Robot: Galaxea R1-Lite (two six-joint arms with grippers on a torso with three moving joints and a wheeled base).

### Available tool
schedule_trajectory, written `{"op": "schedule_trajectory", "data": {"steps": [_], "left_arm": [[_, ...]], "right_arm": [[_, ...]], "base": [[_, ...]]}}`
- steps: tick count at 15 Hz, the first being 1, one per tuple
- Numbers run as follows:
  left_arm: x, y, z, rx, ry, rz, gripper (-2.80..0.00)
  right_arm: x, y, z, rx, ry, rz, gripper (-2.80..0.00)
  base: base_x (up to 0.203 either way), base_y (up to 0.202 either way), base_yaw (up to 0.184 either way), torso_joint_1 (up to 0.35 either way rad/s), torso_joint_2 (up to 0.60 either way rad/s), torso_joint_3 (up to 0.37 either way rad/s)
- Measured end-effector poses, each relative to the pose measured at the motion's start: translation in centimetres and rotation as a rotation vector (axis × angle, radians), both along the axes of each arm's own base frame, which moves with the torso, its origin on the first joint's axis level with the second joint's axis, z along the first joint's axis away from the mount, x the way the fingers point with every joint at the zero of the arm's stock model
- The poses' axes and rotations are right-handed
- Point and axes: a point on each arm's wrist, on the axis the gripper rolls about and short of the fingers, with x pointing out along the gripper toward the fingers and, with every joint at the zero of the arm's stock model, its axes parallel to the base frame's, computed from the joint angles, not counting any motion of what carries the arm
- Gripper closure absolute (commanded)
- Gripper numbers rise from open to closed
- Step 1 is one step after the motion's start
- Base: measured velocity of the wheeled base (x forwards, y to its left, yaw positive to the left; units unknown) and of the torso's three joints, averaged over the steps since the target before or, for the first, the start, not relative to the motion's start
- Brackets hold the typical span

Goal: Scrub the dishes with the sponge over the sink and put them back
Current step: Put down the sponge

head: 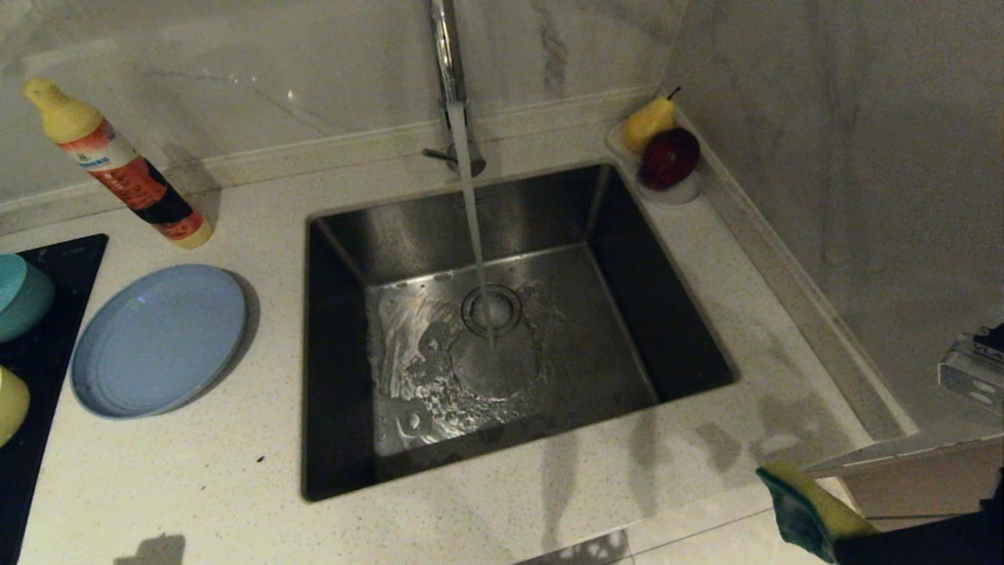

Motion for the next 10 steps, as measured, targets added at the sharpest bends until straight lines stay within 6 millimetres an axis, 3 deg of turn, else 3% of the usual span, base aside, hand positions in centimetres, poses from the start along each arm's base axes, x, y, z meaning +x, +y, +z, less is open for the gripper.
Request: {"op": "schedule_trajectory", "data": {"steps": [3, 10], "left_arm": [[0.03, -0.2, -0.1, -0.124, -0.012, -0.099, 0.0], [0.01, -0.24, 0.13, -0.059, -0.029, -0.115, 0.0]], "right_arm": [[0.04, -0.06, -0.13, -0.032, -0.015, -0.031, 0.0], [-0.16, -0.49, -0.05, -0.176, -0.161, -0.069, 0.0]], "base": [[0.0, 0.0, 0.0, 0.0, 0.0, 0.0], [0.0, 0.0, 0.0, 0.0, 0.0, 0.0]]}}
